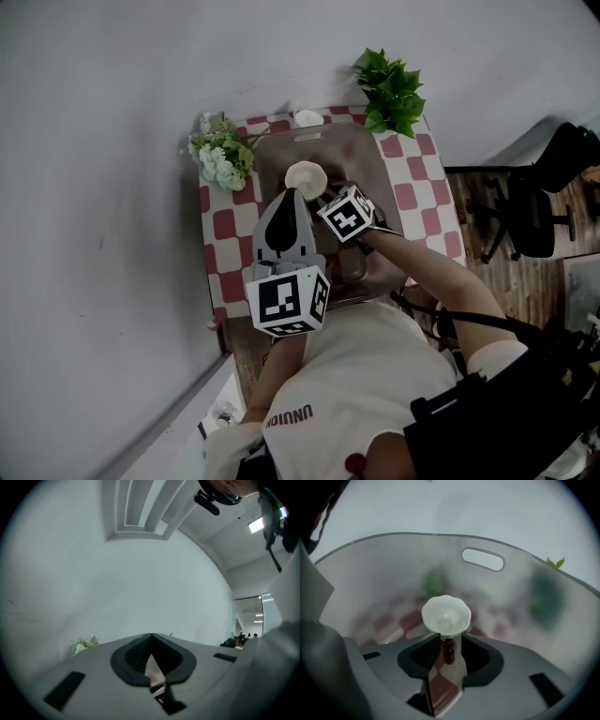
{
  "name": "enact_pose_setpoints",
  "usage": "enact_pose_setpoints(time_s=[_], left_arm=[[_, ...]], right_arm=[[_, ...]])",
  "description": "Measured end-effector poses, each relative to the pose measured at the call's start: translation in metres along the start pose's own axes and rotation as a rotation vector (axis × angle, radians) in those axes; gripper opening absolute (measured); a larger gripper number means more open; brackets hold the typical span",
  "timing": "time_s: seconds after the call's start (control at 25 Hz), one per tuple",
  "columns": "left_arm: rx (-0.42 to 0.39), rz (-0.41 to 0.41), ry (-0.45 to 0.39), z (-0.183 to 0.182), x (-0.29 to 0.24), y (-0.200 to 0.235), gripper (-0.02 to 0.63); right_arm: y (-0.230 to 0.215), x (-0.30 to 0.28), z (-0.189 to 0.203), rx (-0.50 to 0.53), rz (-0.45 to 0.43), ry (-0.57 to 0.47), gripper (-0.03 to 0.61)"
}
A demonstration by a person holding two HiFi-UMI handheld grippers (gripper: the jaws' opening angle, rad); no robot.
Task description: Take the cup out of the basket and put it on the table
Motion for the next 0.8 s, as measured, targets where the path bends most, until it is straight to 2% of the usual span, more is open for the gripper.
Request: enact_pose_setpoints(time_s=[0.48, 0.8], left_arm=[[0.028, -0.007, -0.008, 0.0, 0.002, 0.002, 0.012], [0.025, -0.004, 0.0, 0.002, 0.003, 0.0, 0.012]], right_arm=[[-0.001, -0.018, 0.012, 0.037, 0.017, 0.086, 0.149], [0.0, -0.028, 0.011, 0.097, 0.04, 0.101, 0.149]])
Point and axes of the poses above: the fingertips, and each gripper's own axes: x backward along the fingers, y to its left, z out of its underside, the point moved 2 cm from there along x, backward along the fingers, and after that the axes turned 15 degrees about x, right-handed, at the moved point
